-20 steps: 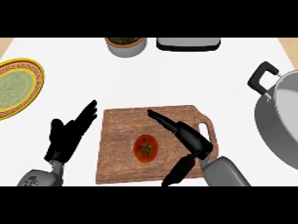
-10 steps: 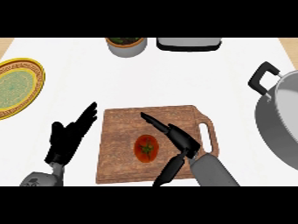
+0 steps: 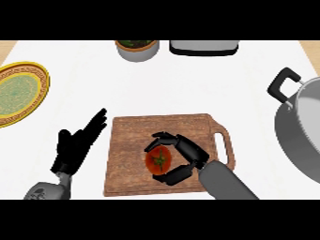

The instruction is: Pick the tomato from the cutting board and place it in the pot

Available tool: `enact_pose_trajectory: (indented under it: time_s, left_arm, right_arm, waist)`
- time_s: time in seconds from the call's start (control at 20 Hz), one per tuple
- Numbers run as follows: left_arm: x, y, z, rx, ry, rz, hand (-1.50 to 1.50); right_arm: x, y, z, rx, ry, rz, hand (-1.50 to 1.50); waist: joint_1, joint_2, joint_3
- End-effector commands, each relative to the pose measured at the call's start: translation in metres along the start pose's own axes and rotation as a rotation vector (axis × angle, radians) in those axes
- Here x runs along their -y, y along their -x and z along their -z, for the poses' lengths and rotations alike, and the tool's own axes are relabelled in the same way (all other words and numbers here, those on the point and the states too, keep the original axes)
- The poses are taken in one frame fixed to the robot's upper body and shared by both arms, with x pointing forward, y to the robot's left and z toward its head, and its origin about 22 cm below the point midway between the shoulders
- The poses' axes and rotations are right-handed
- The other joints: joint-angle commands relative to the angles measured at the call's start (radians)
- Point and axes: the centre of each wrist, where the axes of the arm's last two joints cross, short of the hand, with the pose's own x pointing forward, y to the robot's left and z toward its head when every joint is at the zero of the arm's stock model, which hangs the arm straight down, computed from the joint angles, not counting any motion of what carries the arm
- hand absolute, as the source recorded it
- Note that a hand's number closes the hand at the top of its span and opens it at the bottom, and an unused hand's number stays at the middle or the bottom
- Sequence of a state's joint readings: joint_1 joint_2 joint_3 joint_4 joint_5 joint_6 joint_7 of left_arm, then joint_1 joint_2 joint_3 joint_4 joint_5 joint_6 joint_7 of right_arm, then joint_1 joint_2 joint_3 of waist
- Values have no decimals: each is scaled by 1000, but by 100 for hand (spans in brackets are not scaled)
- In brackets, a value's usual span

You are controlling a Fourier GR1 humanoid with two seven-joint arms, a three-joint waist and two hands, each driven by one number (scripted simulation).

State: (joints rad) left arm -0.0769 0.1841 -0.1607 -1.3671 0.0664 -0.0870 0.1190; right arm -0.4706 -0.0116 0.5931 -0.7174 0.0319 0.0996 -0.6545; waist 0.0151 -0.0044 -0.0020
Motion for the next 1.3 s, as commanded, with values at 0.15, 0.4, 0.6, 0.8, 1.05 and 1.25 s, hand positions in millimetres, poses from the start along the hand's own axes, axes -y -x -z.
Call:
enact_pose_trajectory:
  time_s: [0.15, 0.4, 0.6, 0.8, 1.05, 1.25]
  left_arm:
    - [9, -10, 1, 5, -9, 1, 0]
    - [12, -1, 9, 19, -2, 16, 0]
    - [-10, 4, 1, -37, -65, -17, 0]
    - [-23, 8, -8, -44, -139, -37, 0]
    - [-34, 13, -19, -42, -157, -43, 0]
    - [-21, 14, -18, -28, -72, -34, 0]
  right_arm:
    - [-9, 21, -12, 37, -18, 91, 150]
    - [-13, 19, -7, 131, 38, 91, 150]
    - [47, 42, -118, 17, 307, -25, 150]
    - [126, 32, -245, -214, 598, -147, 150]
    - [184, -27, -374, -215, 819, -229, 150]
    - [210, -93, -463, -241, 928, -315, 150]
  waist:
    - [1, 7, 3]
    - [13, 11, 3]
    - [-67, -1, 1]
    - [-184, -2, 1]
    - [-152, -7, 5]
    - [-72, 2, 7]
